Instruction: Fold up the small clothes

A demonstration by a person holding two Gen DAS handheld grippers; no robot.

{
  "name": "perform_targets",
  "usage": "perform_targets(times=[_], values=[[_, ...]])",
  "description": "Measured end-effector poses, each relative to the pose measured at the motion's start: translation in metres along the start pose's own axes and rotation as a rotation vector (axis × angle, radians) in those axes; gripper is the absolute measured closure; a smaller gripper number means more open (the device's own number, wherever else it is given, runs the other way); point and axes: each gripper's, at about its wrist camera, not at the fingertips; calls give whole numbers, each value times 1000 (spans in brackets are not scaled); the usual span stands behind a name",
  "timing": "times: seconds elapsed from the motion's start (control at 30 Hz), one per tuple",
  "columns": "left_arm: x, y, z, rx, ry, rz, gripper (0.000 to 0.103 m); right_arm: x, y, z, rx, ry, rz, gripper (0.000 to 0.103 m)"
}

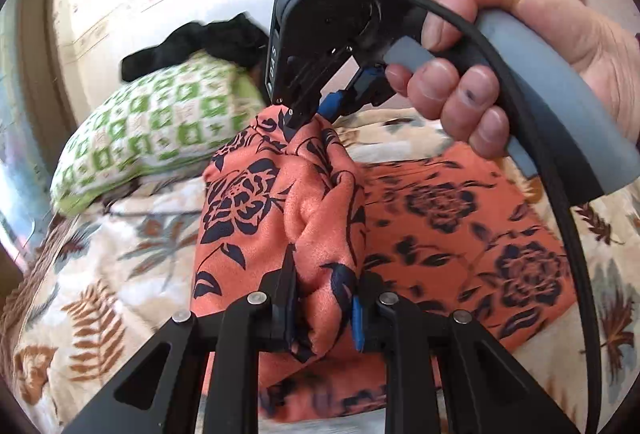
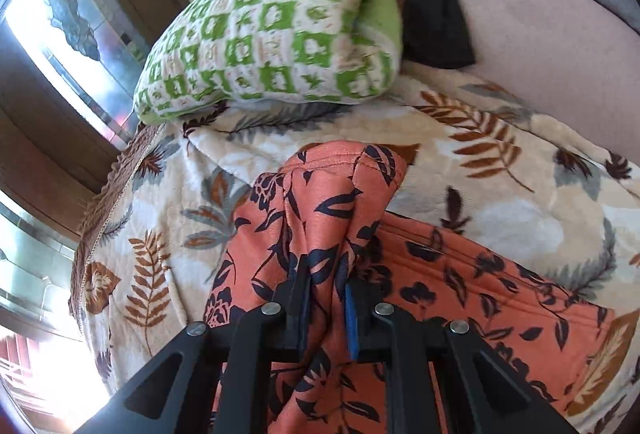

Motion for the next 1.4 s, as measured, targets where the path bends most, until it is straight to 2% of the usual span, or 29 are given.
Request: perform_targets(times=[0.1, 0.27, 0.37, 0.5, 0.53, 0.57, 0.6, 0.67, 0.7, 0.73, 0.8, 0.87, 0.9, 0.93, 0.97, 1.0, 1.1, 1.17, 1.23, 1.3, 1.37, 1.4], values=[[-4, -4, 36, 59, -59, 28, 81, -23, -26, 37, 72, -26, 38, 89], [-1, -19, 79, 137, -135, 20, 81, -50, -78, 98, 177, -67, 57, 89], [2, -25, 95, 163, -181, -5, 80, -52, -104, 128, 244, -86, 49, 89], [-2, -24, 104, 159, -230, -32, 74, -50, -126, 151, 314, -112, 69, 89], [-4, -21, 102, 154, -245, -36, 74, -50, -129, 154, 321, -134, 76, 94], [-7, -18, 99, 146, -268, -42, 68, -51, -131, 157, 328, -165, 85, 95], [-9, -14, 93, 136, -299, -53, 56, -53, -134, 162, 345, -190, 93, 96], [-18, -6, 82, 125, -341, -39, 44, -56, -141, 173, 391, -197, 105, 96], [-25, -2, 76, 130, -353, -6, 39, -53, -143, 176, 409, -171, 92, 96], [-34, -1, 71, 139, -361, 27, 37, -52, -146, 179, 436, -110, 77, 94], [-43, 8, 54, 138, -366, 85, 31, -57, -154, 178, 484, 21, 109, 94], [-43, 19, 31, 95, -347, 121, 28, -68, -162, 169, 486, 52, 166, 92], [-42, 24, 19, 66, -328, 123, 28, -73, -166, 164, 485, 52, 185, 83], [-36, 28, 7, 32, -299, 114, 28, -74, -170, 159, 483, 63, 191, 62], [-32, 32, -5, -5, -269, 95, 28, -74, -174, 154, 482, 79, 186, 47], [-22, 36, -18, -52, -243, 71, 28, -73, -178, 149, 487, 91, 186, 24], [6, 38, -50, -195, -162, -32, 28, -70, -189, 139, 514, 130, 225, 24], [20, 35, -61, -254, -141, -85, 28, -62, -193, 136, 550, 169, 232, 26], [27, 29, -65, -260, -106, -134, 28, -50, -194, 130, 562, 161, 211, 33], [36, 23, -61, -242, -116, -193, 28, -36, -191, 125, 568, 133, 182, 36], [43, 15, -54, -218, -132, -238, 28, -32, -190, 117, 560, 69, 178, 53], [41, 11, -51, -204, -132, -244, 28, -34, -191, 115, 557, 39, 187, 71]])
Point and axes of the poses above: each gripper's, at about its wrist camera, not at the fingertips, and x roughly the way its jaws point, z to its right, y to its top, and after that the axes turned 11 degrees about -x, right-handed
